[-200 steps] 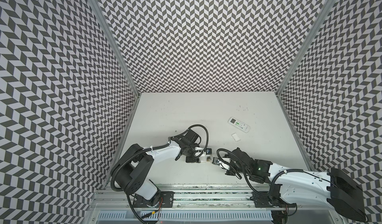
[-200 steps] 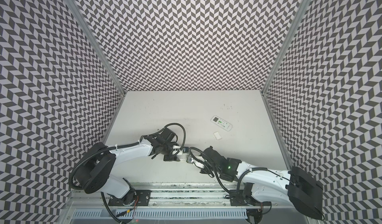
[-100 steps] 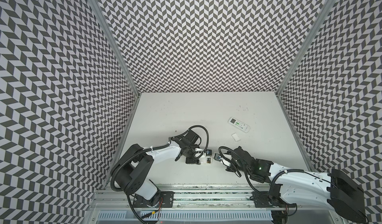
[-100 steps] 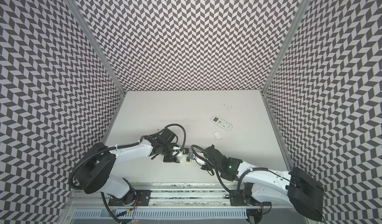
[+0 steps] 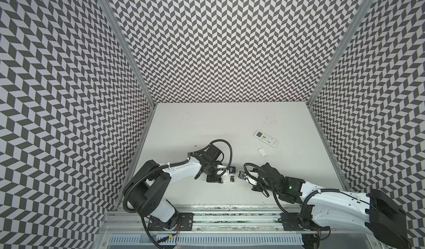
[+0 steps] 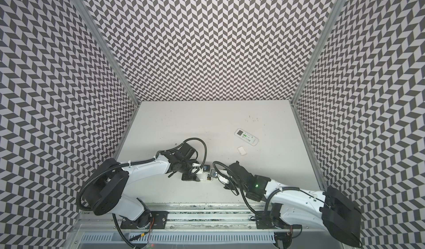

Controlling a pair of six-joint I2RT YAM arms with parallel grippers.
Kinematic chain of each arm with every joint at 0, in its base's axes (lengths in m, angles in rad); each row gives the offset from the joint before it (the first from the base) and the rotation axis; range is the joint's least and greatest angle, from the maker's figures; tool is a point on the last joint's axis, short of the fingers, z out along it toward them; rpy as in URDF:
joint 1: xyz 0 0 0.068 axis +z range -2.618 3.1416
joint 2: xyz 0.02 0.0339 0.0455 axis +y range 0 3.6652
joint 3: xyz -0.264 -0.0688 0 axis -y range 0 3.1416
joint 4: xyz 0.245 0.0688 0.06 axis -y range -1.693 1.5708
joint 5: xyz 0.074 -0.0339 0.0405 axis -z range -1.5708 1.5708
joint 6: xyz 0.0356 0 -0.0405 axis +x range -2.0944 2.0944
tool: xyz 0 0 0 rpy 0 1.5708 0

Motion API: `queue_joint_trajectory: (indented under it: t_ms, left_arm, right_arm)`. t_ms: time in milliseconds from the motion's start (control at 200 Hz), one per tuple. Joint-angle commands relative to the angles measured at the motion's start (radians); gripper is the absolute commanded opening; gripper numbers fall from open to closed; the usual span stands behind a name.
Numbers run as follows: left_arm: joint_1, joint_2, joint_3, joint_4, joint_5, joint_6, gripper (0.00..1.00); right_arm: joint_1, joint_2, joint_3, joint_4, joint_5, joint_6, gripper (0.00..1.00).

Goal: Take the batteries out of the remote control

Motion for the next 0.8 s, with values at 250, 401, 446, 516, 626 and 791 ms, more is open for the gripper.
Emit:
queue_joint_trajectory:
  t_ms: [250, 401, 446, 516, 626, 791]
  left_arm:
    - [-0.014, -0.009, 0.0, -0.049, -0.035, 0.009, 0.89]
    - [-0.013, -0.021, -0.032, -0.04, -0.068, 0.027, 0.89]
    - [-0.012, -0.024, -0.041, -0.037, -0.071, 0.029, 0.88]
    - [-0.009, -0.025, -0.052, -0.03, -0.078, 0.03, 0.87]
    - [-0.002, -0.026, -0.071, -0.01, -0.103, 0.03, 0.85]
    - [0.012, -0.039, -0.125, 0.029, -0.106, 0.028, 0.82]
  right_arm:
    - [-0.005, -0.037, -0.007, 0.02, -0.042, 0.034, 0.0]
    - [-0.007, -0.053, -0.019, 0.02, -0.067, 0.063, 0.0]
    - [-0.006, -0.058, -0.017, 0.014, -0.081, 0.069, 0.0]
    - [-0.007, -0.062, -0.019, 0.011, -0.095, 0.082, 0.0]
    - [-0.006, -0.052, -0.011, -0.002, -0.117, 0.094, 0.0]
    - [-0.014, -0.019, 0.067, -0.034, -0.137, 0.251, 0.0]
